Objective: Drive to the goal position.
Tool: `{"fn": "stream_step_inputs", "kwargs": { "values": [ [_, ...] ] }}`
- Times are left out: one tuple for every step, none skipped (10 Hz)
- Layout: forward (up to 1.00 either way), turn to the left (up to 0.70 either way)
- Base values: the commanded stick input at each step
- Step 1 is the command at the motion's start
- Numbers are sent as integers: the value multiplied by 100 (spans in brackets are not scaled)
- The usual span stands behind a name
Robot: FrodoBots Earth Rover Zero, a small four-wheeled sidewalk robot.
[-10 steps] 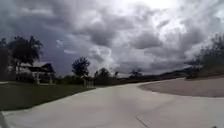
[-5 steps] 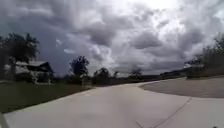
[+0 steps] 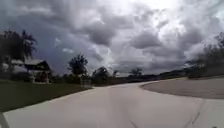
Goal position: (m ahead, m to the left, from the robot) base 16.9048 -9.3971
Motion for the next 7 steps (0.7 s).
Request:
{"fn": "stream_step_inputs", "kwargs": {
  "values": [
    [85, 0],
    [85, 0],
    [85, 0],
    [85, 9],
    [85, 30],
    [85, 34],
    [85, 25]
  ]
}}
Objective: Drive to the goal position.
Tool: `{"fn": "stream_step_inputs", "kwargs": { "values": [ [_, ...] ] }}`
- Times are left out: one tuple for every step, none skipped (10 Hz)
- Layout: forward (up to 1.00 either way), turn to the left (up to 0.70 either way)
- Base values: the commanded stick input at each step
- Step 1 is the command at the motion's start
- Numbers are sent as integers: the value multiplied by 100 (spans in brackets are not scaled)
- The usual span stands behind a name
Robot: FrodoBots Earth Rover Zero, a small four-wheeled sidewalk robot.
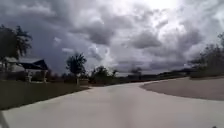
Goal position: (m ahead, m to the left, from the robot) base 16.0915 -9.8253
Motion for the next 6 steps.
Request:
{"fn": "stream_step_inputs", "kwargs": {
  "values": [
    [85, 9],
    [85, 0],
    [85, 0],
    [85, 0],
    [85, 0],
    [85, 0]
  ]
}}
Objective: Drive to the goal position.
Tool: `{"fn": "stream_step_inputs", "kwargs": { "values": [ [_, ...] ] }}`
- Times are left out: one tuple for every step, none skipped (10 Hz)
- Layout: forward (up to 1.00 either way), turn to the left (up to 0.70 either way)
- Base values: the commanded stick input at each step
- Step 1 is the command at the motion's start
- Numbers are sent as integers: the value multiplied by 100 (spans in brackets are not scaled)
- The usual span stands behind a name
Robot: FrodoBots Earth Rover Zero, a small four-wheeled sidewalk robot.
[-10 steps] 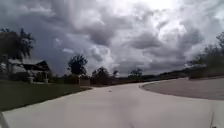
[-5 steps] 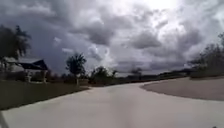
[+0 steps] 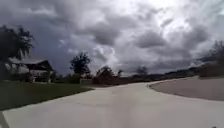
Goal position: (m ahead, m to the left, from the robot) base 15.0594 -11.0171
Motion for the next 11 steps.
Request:
{"fn": "stream_step_inputs", "kwargs": {
  "values": [
    [85, 0],
    [85, 0],
    [85, 0],
    [85, 0],
    [85, 0],
    [85, 0],
    [85, 0],
    [85, 0],
    [85, 0],
    [85, 0],
    [85, 0]
  ]
}}
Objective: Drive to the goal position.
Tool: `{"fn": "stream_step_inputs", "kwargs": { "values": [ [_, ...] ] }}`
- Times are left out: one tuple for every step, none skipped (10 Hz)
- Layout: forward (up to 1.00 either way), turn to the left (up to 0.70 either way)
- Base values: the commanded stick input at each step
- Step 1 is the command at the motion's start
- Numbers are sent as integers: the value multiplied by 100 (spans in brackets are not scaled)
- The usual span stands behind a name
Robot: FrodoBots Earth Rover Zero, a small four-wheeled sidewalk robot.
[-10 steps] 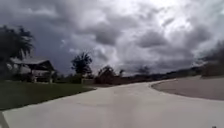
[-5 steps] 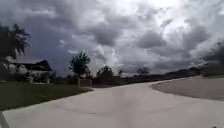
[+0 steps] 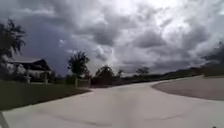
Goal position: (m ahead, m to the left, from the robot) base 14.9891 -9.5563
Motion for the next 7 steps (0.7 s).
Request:
{"fn": "stream_step_inputs", "kwargs": {
  "values": [
    [85, 0],
    [85, 0],
    [85, 0],
    [85, 0],
    [85, 0],
    [85, 0],
    [85, 0]
  ]
}}
